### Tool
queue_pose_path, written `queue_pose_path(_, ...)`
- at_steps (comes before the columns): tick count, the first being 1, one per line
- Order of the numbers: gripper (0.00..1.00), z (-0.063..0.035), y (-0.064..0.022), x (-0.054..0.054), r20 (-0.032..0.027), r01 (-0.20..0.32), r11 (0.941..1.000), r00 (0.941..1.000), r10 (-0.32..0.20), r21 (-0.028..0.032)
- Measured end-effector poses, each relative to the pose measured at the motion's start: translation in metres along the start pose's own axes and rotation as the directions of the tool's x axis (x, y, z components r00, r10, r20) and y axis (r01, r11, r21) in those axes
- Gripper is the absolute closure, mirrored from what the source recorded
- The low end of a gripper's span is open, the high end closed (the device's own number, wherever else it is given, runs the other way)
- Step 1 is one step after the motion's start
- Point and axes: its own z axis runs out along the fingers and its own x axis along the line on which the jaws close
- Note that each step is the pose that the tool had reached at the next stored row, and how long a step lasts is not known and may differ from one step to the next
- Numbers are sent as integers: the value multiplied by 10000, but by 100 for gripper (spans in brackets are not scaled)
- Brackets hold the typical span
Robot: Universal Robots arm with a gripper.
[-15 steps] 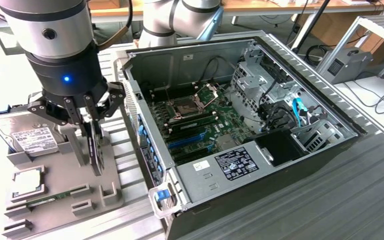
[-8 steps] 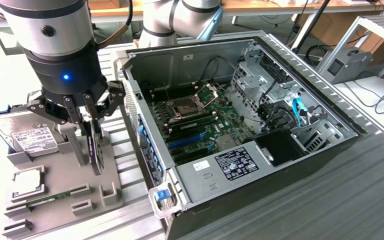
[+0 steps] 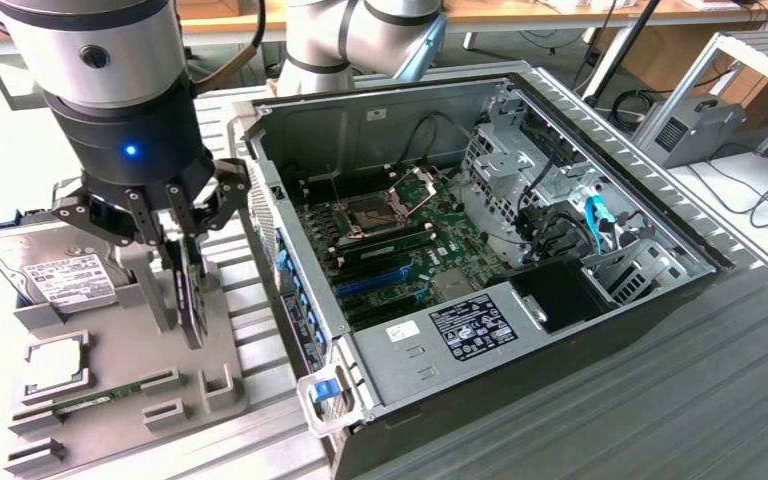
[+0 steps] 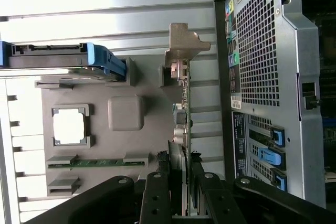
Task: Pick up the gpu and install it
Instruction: 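Pick up the gpu and move the gpu toward the slot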
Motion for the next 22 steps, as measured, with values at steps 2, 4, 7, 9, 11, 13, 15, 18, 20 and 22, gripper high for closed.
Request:
queue_pose_path(2,74,-8,0,0,1,0,10000,10000,0,0)
queue_pose_path(4,74,-17,1,-1,1,0,10000,10000,0,-1)
queue_pose_path(7,74,-27,1,-1,0,0,10000,10000,0,0)
queue_pose_path(9,74,-35,1,-1,0,0,10000,10000,0,0)
queue_pose_path(11,74,-46,2,-1,0,0,10000,10000,0,0)
queue_pose_path(13,74,-56,2,-1,0,0,10000,10000,0,0)
queue_pose_path(15,74,-69,2,-2,1,0,10000,10000,0,-1)
queue_pose_path(18,74,-83,3,-2,0,0,10000,10000,0,0)
queue_pose_path(20,74,-88,3,-2,1,0,10000,10000,0,-1)
queue_pose_path(22,74,-96,4,-2,0,0,10000,10000,0,0)
